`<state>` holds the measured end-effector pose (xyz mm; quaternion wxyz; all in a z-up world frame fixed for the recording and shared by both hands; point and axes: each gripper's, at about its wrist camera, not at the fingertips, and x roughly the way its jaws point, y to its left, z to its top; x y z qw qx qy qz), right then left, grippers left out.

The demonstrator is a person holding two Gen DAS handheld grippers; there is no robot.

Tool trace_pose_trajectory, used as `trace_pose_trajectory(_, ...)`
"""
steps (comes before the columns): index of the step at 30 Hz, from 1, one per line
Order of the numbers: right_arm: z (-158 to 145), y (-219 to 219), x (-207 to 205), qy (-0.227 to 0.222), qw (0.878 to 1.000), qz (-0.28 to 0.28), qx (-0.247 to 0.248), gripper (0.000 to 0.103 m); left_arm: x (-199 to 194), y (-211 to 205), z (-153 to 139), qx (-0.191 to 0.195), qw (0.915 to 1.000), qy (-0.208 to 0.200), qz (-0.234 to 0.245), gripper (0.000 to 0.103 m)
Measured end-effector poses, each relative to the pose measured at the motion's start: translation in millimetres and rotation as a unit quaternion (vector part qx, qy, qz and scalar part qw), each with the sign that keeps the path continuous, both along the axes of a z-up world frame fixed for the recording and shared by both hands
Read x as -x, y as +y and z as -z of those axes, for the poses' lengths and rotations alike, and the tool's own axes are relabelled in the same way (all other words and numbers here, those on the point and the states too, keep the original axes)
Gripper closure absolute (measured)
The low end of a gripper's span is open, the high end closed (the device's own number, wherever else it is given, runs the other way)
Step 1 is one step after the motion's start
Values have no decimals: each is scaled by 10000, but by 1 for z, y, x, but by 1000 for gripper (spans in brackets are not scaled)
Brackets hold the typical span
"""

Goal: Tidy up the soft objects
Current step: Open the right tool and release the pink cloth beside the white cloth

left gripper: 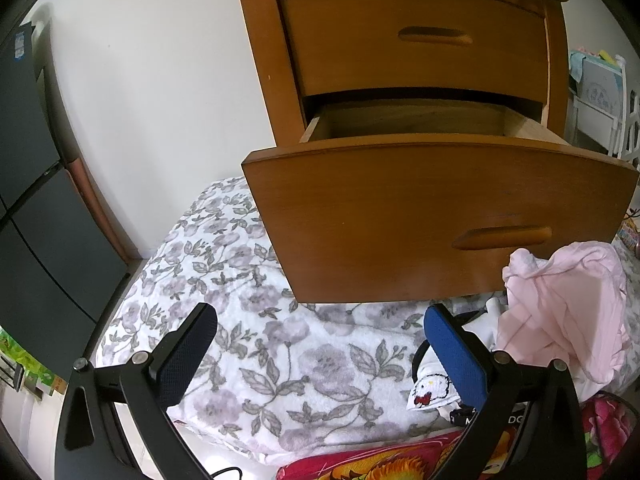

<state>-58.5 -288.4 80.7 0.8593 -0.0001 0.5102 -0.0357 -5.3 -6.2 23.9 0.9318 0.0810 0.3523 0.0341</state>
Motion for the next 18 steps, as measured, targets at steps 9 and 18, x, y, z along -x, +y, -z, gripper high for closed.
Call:
trace_pose_trajectory(9, -19, -36, 21, -229, 9945, 422, 930, 74, 5, -2, -3, -113, 9999, 126, 9, 0)
trace_pose_trajectory(18, -24, -57, 37, -218, 9773, 565, 2029, 74, 17, -12, -17, -11, 9996, 175, 200, 0)
